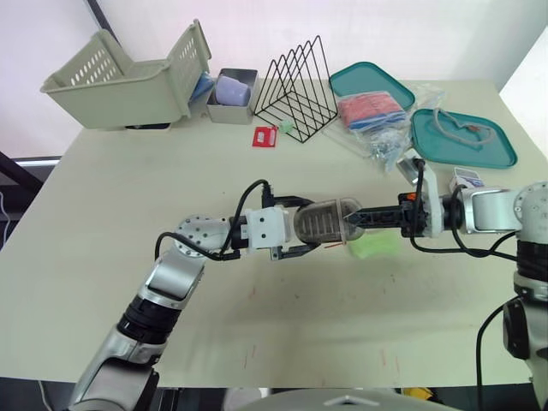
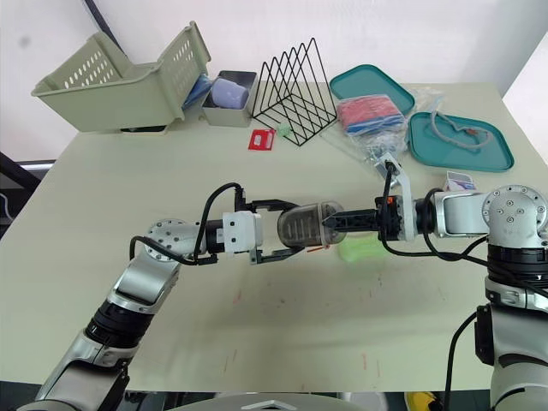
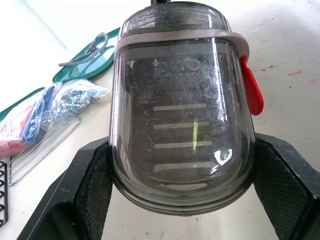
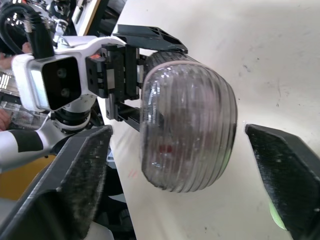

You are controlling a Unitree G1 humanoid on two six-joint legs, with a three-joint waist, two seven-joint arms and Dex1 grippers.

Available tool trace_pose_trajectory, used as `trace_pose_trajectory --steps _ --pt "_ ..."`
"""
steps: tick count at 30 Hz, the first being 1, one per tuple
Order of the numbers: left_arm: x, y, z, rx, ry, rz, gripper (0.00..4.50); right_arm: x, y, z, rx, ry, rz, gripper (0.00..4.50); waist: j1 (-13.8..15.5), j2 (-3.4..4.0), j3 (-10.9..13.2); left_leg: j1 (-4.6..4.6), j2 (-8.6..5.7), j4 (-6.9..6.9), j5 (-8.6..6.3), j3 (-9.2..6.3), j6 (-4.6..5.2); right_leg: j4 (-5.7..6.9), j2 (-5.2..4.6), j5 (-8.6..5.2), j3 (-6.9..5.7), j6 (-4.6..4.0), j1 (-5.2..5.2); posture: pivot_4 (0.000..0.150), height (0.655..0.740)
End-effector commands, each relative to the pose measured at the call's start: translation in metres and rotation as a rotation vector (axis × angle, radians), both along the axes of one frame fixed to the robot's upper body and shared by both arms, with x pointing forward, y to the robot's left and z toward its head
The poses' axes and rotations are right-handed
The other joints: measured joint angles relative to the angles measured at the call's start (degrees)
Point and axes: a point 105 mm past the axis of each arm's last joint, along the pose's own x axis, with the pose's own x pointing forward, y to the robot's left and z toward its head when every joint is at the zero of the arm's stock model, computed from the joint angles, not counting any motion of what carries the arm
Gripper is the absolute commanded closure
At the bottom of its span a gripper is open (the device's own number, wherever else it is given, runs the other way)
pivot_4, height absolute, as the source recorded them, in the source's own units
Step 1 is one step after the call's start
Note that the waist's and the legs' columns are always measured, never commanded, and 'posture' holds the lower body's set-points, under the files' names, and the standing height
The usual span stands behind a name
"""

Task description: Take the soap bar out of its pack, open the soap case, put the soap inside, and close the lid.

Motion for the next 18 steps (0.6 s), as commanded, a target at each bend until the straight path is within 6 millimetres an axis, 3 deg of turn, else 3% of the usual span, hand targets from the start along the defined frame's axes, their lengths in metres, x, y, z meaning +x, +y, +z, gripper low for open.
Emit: trace_pose_trajectory --steps 1,3,11,18 --pt "-0.004 -0.006 0.012 -0.017 -0.046 -0.024 1.06 0.000 0.001 0.009 0.041 -0.018 0.005 1.98 -0.03 0.00 0.00 0.00 0.00 0.00 0.00 0.00 0.00 0.00 0.00 0.00 0.00 0.00 0.00 0.150 0.7400" --pt "-0.003 -0.006 0.014 -0.023 -0.048 -0.020 1.06 0.001 0.002 0.007 0.036 -0.015 -0.001 2.57 -0.03 0.00 0.00 0.00 0.00 0.00 0.00 0.00 0.00 0.00 0.01 0.00 0.01 0.00 0.00 0.150 0.7400" --pt "-0.001 -0.004 0.015 -0.029 -0.050 -0.006 1.06 0.001 0.004 0.007 0.063 0.002 0.009 2.58 -0.02 0.00 0.00 -0.02 0.00 -0.01 0.00 0.00 0.00 -0.02 0.01 0.00 0.00 0.00 -0.02 0.150 0.7400" --pt "0.000 0.003 0.013 -0.020 -0.042 0.014 1.06 -0.009 0.003 0.025 0.233 0.007 0.092 2.58 -0.02 0.00 0.00 -0.02 0.00 -0.01 0.00 0.00 0.00 -0.02 0.01 0.00 0.01 0.00 -0.02 0.150 0.7400"
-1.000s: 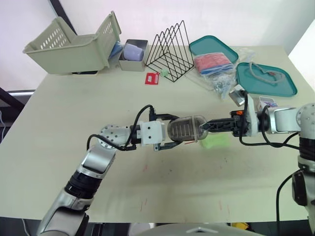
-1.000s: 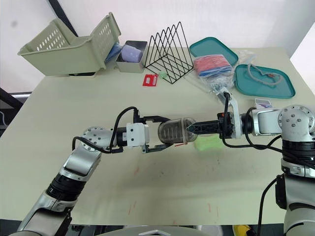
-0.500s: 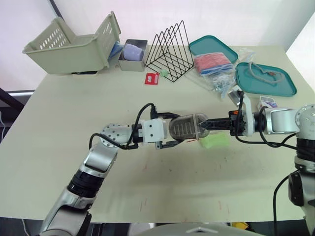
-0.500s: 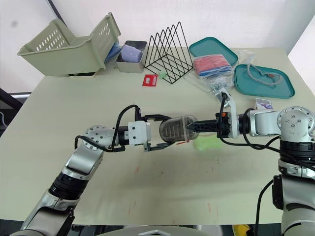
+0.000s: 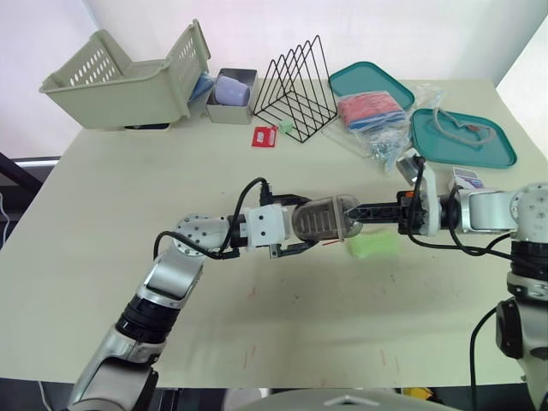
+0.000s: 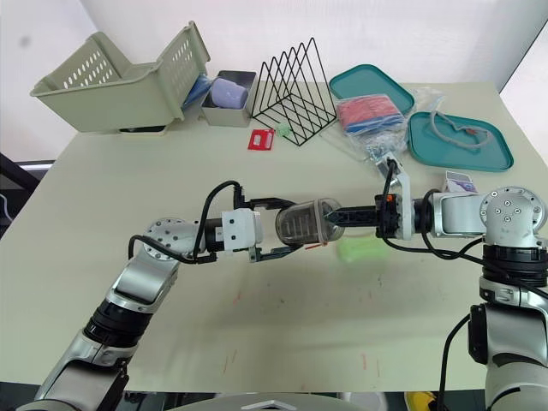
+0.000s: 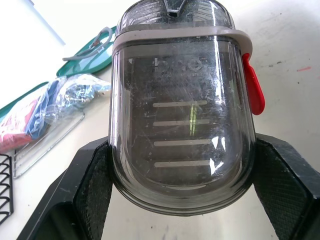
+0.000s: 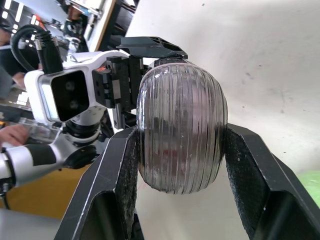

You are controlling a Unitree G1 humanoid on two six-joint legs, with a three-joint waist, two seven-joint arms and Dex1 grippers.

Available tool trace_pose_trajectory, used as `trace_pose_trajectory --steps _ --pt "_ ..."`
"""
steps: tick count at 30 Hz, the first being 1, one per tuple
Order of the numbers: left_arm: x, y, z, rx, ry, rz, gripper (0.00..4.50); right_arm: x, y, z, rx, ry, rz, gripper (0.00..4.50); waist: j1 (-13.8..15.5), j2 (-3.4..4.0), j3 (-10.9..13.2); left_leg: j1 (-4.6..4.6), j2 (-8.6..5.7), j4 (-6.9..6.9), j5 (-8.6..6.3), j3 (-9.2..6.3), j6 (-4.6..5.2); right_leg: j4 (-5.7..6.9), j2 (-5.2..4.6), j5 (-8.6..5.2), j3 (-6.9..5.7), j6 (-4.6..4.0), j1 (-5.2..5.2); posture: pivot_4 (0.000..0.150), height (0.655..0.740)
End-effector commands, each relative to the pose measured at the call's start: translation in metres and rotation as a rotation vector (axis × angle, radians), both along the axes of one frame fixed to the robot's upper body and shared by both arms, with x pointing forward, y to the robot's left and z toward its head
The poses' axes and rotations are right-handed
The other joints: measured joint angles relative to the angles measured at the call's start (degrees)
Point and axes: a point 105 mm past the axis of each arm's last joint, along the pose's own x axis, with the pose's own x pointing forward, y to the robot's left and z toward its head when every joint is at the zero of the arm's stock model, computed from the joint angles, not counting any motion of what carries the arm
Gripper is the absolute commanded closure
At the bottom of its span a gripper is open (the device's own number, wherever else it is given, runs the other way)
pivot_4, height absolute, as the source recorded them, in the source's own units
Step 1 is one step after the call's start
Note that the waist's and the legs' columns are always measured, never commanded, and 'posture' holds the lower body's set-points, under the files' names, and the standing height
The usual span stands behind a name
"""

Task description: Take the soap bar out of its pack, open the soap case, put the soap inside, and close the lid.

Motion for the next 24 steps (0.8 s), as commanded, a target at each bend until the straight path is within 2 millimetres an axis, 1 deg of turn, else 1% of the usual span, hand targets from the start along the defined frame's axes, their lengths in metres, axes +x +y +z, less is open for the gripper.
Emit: trace_pose_trajectory --steps 1,4,7,12,15,16,20,21,24 --pt "-0.002 0.001 0.010 -0.008 -0.040 -0.005 1.06 -0.016 0.002 0.028 0.167 -0.045 0.116 2.58 0.01 0.00 0.00 0.00 0.00 0.00 0.00 0.00 0.00 -0.01 0.00 0.00 0.00 0.00 0.00 0.150 0.7400" --pt "-0.001 0.003 0.012 -0.009 -0.042 0.000 1.06 -0.020 -0.003 0.033 0.215 -0.039 0.145 2.58 0.02 0.00 0.00 -0.01 0.00 0.00 0.00 0.00 0.00 -0.02 0.00 0.00 0.00 0.00 0.00 0.150 0.7400" --pt "-0.001 0.004 0.012 -0.009 -0.037 0.002 1.06 -0.021 -0.006 0.035 0.228 -0.037 0.147 2.58 0.01 0.00 0.00 -0.01 0.00 0.00 0.00 0.00 0.00 -0.03 0.00 0.00 0.00 0.00 0.00 0.150 0.7400" --pt "-0.002 0.005 0.010 -0.007 -0.031 0.004 1.06 -0.018 -0.010 0.032 0.198 -0.030 0.119 2.58 -0.01 0.00 0.00 -0.01 0.00 -0.01 0.00 0.00 0.00 -0.03 0.00 0.00 0.00 0.00 0.00 0.150 0.7400" --pt "-0.002 0.005 0.010 -0.008 -0.026 0.006 1.06 -0.014 -0.017 0.030 0.174 -0.025 0.080 2.58 0.02 0.00 0.00 -0.01 0.00 -0.01 0.00 0.00 0.00 -0.04 0.01 0.00 0.00 0.00 0.00 0.150 0.7400" --pt "-0.002 0.005 0.010 -0.008 -0.024 0.007 1.06 -0.013 -0.022 0.030 0.162 -0.025 0.063 2.58 0.02 0.00 0.00 -0.01 0.00 -0.01 0.00 -0.01 0.00 -0.05 0.01 0.00 -0.01 0.00 0.00 0.150 0.7400" --pt "-0.003 0.006 0.008 -0.018 -0.010 0.019 1.06 -0.009 -0.049 0.030 0.120 -0.006 -0.035 2.58 0.36 0.00 0.00 -0.08 0.00 -0.01 0.00 -0.01 0.01 -0.15 -0.02 0.00 -0.04 0.00 -0.01 0.150 0.7400" --pt "-0.003 0.006 0.008 -0.017 -0.009 0.019 1.06 -0.008 -0.055 0.028 0.097 0.001 -0.058 2.58 0.25 0.00 0.00 -0.09 0.00 -0.02 0.00 -0.01 0.01 -0.19 -0.02 0.00 -0.04 0.00 -0.01 0.150 0.7400" --pt "-0.003 0.006 0.006 -0.013 -0.005 0.021 1.06 0.001 -0.086 0.011 -0.054 0.017 -0.205 2.58 0.23 0.00 0.00 -0.13 0.00 -0.05 -0.01 -0.02 0.01 -0.24 -0.02 0.00 -0.04 0.00 -0.02 0.150 0.7400"
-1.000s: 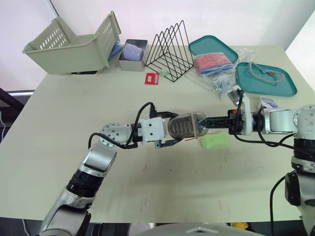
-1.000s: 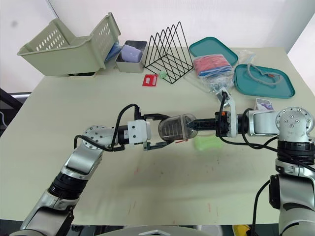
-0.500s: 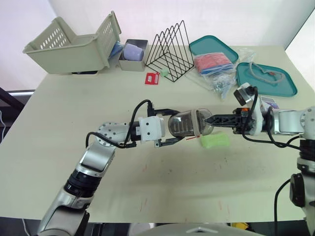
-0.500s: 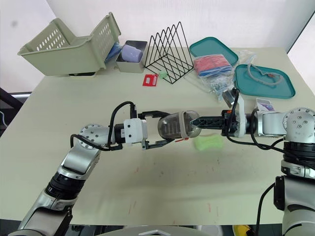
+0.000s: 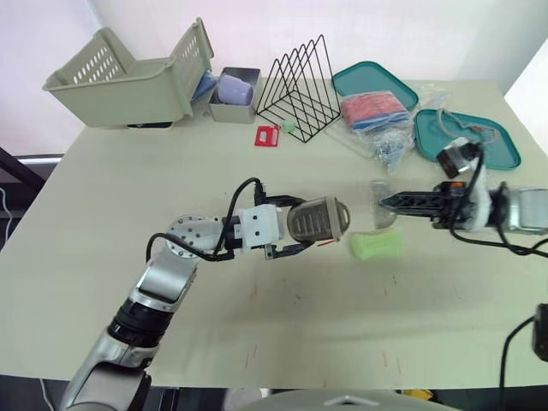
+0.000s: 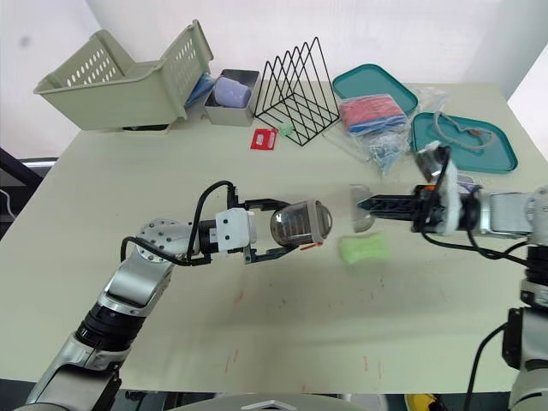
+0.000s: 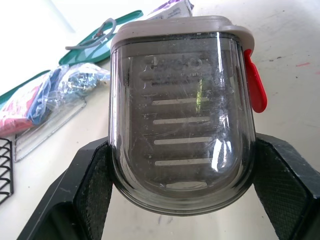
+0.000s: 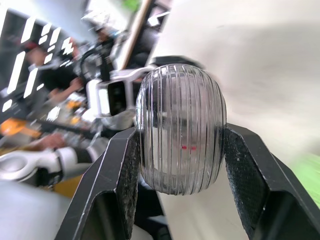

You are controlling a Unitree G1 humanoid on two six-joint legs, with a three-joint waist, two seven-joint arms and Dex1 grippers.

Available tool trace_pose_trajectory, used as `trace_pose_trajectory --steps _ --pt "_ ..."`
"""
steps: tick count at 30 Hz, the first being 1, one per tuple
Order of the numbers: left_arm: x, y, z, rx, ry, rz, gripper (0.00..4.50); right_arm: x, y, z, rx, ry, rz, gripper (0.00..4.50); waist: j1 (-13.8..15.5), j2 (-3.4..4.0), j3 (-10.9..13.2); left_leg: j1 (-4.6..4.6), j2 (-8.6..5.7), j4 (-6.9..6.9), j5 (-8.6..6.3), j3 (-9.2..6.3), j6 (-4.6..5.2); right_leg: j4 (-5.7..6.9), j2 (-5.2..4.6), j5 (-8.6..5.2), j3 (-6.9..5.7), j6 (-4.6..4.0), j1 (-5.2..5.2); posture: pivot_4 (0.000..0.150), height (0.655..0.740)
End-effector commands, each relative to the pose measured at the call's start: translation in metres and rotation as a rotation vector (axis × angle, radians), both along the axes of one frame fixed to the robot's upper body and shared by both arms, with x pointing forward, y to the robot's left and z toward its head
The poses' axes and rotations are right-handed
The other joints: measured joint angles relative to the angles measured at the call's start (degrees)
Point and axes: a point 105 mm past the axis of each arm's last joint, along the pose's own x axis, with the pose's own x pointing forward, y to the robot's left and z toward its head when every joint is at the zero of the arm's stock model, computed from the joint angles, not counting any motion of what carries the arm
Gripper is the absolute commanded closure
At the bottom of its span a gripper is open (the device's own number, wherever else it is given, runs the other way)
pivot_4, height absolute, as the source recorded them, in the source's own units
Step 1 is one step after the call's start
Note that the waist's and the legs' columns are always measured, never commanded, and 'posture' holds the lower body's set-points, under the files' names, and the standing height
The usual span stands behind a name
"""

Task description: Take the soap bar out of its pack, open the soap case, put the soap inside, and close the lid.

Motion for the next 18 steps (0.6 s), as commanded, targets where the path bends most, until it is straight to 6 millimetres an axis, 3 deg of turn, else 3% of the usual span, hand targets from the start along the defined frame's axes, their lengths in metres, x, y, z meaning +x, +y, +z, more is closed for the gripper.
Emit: trace_pose_trajectory --steps 1,7,18 --pt "-0.003 -0.001 0.009 -0.010 -0.042 -0.006 1.06 0.012 -0.039 -0.012 -0.165 -0.002 -0.174 2.58 0.05 0.00 0.00 0.00 0.00 -0.03 0.00 0.00 0.00 -0.03 -0.01 0.00 0.00 0.00 -0.01 0.150 0.7400" --pt "-0.004 0.000 0.003 0.007 -0.029 -0.007 1.06 0.028 -0.078 -0.039 -0.454 -0.006 -0.345 2.58 -0.45 0.00 0.00 -0.14 0.01 -0.03 0.00 0.05 0.00 0.04 0.03 0.00 0.07 0.00 -0.23 0.150 0.7400" --pt "-0.005 -0.001 0.002 0.010 -0.027 -0.009 1.06 0.063 -0.089 -0.045 -0.511 -0.003 -0.578 2.58 0.00 0.01 -0.01 -0.60 -0.01 0.09 0.01 0.05 -0.01 0.06 0.00 0.04 0.06 0.06 -0.61 0.150 0.7400"
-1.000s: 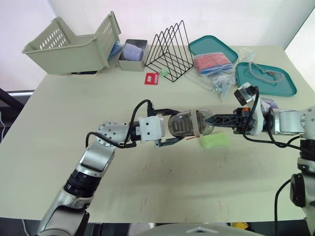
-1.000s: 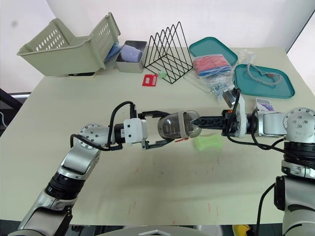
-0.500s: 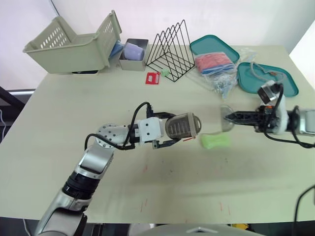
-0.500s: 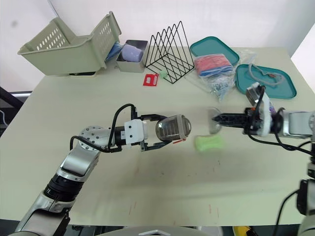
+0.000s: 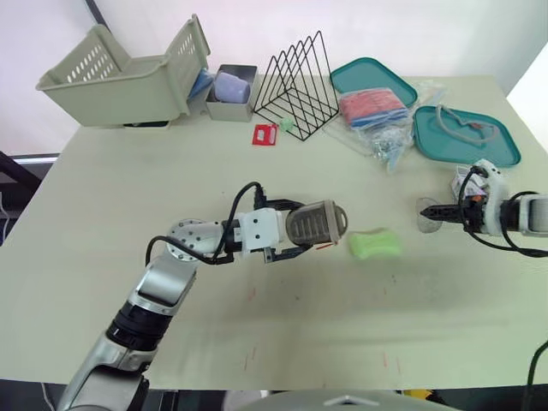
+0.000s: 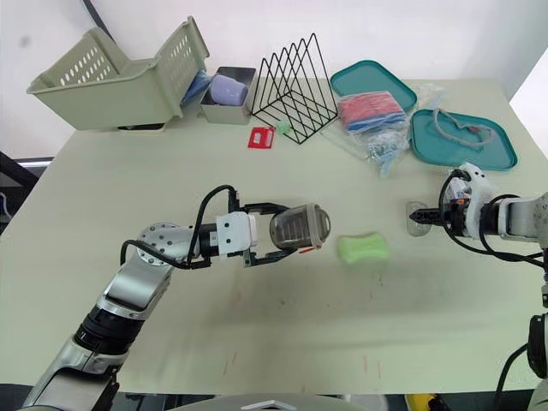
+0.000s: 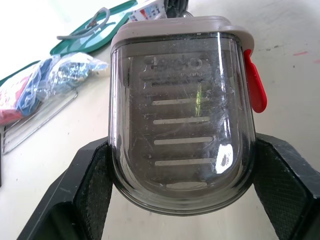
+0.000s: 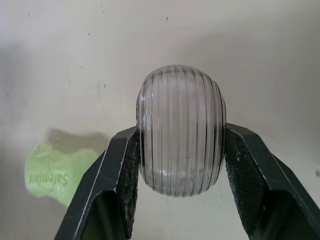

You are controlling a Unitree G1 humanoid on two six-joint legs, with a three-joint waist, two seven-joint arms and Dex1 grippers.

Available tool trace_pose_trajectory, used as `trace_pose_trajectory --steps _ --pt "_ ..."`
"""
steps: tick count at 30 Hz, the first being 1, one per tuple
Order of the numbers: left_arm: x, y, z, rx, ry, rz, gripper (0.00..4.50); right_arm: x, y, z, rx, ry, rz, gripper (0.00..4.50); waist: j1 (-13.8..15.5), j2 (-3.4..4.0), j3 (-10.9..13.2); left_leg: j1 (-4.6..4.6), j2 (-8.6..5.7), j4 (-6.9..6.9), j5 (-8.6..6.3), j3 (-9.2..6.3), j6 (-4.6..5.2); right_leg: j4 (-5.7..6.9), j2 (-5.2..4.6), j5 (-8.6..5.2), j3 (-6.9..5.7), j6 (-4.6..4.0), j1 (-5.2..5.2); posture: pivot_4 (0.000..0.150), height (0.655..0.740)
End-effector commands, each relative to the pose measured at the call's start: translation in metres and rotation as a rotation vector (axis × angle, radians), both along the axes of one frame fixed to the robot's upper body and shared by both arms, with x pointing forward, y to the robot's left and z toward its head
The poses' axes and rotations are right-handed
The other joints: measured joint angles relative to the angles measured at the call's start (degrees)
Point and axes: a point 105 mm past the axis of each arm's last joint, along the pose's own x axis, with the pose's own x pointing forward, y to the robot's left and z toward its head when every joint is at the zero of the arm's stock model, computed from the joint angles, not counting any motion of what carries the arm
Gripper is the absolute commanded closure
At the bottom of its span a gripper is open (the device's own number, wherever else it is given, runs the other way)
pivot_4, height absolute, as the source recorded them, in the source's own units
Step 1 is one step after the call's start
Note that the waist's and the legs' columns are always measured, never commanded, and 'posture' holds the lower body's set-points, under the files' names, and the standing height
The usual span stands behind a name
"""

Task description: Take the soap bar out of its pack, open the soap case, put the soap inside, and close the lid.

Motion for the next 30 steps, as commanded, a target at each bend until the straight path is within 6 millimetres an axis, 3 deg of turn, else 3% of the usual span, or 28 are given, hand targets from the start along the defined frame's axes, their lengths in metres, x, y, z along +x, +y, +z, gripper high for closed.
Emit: trace_pose_trajectory --steps 1,8,9,11,12,22,26,30 --pt "-0.003 -0.003 0.009 -0.014 -0.038 -0.018 1.06 0.010 -0.004 0.014 0.001 -0.057 -0.060 2.58 0.00 0.00 0.00 0.00 0.00 0.00 0.00 0.00 0.00 0.00 0.00 0.00 0.00 0.00 0.00 0.150 0.7400" --pt "-0.003 -0.003 0.009 -0.014 -0.037 -0.014 1.06 0.014 0.002 0.006 0.002 -0.044 -0.088 2.58 -0.09 0.00 -0.01 0.01 0.00 0.02 0.00 0.01 0.00 0.03 0.00 0.01 0.01 0.01 0.01 0.150 0.7400" --pt "-0.003 -0.003 0.009 -0.014 -0.036 -0.013 1.06 0.015 0.001 0.006 -0.010 -0.041 -0.095 1.57 -0.10 0.00 -0.01 0.03 0.00 0.02 0.00 0.01 0.00 0.05 0.00 0.01 0.01 0.01 0.02 0.150 0.7400" --pt "-0.003 -0.003 0.008 -0.014 -0.036 -0.012 1.06 0.015 0.002 0.006 -0.018 -0.045 -0.091 0.77 -0.09 0.01 -0.01 0.03 0.00 0.02 0.00 0.01 0.00 0.11 0.00 0.01 0.01 0.01 0.01 0.150 0.7400" --pt "-0.003 -0.003 0.008 -0.014 -0.035 -0.010 1.06 0.015 0.003 0.007 -0.007 -0.050 -0.090 0.06 -0.09 0.01 -0.02 0.04 0.00 0.02 0.00 0.01 0.00 0.12 0.01 0.01 0.01 0.01 0.01 0.150 0.7400" --pt "0.000 0.000 0.006 -0.007 -0.031 0.003 1.06 0.012 0.018 0.034 0.032 -0.207 0.033 0.06 -0.06 0.01 -0.01 0.02 -0.01 0.07 0.00 0.00 0.00 0.13 0.00 0.01 0.00 0.01 0.00 0.150 0.7400" --pt "0.004 0.002 0.006 -0.005 -0.031 0.007 1.06 -0.001 0.031 0.049 0.004 -0.435 0.236 0.06 0.22 0.01 -0.01 0.00 0.00 0.07 0.00 -0.04 0.01 0.11 0.00 0.01 -0.04 0.02 0.01 0.150 0.7400" --pt "0.009 0.003 0.008 -0.018 -0.008 0.021 1.06 -0.025 0.036 0.044 -0.105 -0.650 0.506 0.06 0.13 0.01 -0.01 -0.02 -0.01 0.12 0.00 -0.05 0.01 0.08 -0.01 0.01 -0.06 0.03 0.03 0.150 0.7400"
